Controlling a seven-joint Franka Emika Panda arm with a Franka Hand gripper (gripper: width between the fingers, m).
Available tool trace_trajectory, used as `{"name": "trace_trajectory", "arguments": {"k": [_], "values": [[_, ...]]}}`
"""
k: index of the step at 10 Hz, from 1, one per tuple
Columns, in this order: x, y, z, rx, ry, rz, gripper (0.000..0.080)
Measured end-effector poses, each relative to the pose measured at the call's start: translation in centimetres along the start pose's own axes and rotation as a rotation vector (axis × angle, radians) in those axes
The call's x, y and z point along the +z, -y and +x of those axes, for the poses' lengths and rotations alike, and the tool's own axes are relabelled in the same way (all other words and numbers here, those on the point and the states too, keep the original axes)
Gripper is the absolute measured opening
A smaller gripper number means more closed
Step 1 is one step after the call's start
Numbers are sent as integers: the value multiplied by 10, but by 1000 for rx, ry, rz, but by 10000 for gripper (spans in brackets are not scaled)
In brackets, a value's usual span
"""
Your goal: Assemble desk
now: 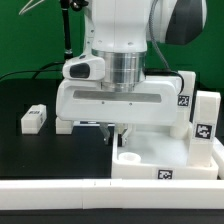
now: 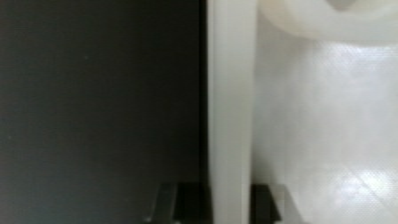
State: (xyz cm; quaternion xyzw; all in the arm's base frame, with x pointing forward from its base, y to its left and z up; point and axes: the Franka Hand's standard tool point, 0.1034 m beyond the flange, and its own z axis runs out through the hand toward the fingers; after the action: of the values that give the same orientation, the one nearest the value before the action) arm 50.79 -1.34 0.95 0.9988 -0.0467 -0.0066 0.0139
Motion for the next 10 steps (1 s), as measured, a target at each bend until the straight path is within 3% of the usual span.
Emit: {"name": "trace_trajectory", "arguments": {"k": [1, 2, 3, 4, 5, 6, 7, 9, 10], "values": [[0, -2, 1, -86, 0, -2, 59], [-1, -10, 12, -229, 2, -8, 59], [-5, -23, 39, -373, -18, -22, 59], [-4, -31, 51, -513, -9, -19, 59], [-3, -29, 55, -574, 28, -23, 59], [-1, -30, 60, -654, 42, -52, 59], [0, -29, 68, -737, 48, -65, 59], [-3, -29, 69, -791, 50, -110, 59], [-4, -31, 68, -881, 56, -110, 59]]}}
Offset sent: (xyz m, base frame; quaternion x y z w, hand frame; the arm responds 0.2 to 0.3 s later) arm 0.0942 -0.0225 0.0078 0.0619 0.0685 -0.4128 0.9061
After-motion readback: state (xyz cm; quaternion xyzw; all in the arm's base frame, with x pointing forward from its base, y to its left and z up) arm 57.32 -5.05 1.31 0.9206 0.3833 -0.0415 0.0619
